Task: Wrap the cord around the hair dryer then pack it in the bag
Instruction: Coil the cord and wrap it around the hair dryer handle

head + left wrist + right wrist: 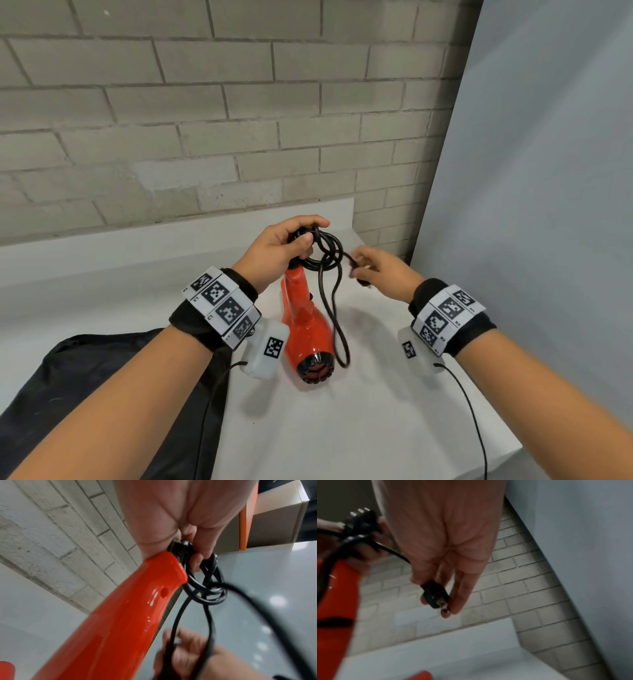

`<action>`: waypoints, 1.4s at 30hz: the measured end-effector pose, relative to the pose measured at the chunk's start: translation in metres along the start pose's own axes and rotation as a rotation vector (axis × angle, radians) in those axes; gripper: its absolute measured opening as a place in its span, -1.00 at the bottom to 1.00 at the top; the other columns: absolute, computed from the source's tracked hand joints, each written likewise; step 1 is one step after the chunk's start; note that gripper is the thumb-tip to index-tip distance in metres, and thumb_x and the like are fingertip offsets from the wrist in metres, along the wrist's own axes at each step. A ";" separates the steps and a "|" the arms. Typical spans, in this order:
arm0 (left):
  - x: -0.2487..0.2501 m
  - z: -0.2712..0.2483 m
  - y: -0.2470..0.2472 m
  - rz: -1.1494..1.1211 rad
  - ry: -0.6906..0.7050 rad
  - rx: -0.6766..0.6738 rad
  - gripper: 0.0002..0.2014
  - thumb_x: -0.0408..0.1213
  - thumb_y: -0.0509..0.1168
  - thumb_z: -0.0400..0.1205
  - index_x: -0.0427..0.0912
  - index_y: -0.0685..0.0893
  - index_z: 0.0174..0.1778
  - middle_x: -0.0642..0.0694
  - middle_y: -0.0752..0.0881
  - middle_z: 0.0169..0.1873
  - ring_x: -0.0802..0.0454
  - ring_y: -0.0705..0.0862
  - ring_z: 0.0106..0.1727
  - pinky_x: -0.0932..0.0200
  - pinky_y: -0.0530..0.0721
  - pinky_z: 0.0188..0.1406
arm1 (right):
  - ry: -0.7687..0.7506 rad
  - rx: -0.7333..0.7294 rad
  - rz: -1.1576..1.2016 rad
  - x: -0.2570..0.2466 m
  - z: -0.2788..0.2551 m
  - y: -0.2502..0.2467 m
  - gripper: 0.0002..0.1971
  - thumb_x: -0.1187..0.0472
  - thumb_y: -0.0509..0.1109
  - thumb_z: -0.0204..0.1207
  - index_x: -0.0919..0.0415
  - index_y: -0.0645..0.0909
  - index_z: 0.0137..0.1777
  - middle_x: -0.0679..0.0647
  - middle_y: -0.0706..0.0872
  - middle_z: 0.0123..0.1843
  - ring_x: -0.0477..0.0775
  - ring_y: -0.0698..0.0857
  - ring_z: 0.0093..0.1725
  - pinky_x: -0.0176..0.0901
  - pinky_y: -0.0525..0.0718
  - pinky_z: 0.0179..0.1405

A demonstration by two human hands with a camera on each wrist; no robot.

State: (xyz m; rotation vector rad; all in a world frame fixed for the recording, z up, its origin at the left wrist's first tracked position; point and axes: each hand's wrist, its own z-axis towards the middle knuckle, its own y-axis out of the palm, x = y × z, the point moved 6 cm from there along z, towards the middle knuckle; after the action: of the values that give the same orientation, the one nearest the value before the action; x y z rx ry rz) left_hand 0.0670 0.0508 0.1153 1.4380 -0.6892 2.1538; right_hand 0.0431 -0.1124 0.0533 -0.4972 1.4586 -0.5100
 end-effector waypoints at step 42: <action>-0.010 0.000 -0.012 -0.125 -0.108 -0.043 -0.87 -0.30 0.23 0.47 -0.03 0.68 -0.29 0.19 0.44 -0.60 0.26 0.33 -0.61 0.19 0.29 -0.34 | 0.549 0.071 -0.337 0.080 0.051 0.034 -0.77 0.36 0.26 0.54 0.41 0.64 0.13 0.30 0.73 0.14 0.22 0.73 0.09 -0.02 0.71 0.14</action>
State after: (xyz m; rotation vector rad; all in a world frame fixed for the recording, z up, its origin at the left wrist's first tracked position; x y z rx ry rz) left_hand 0.0784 0.0593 0.1075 1.5419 -0.6614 1.9669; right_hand 0.0989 -0.1334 -0.0285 -0.5766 1.8792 -1.0222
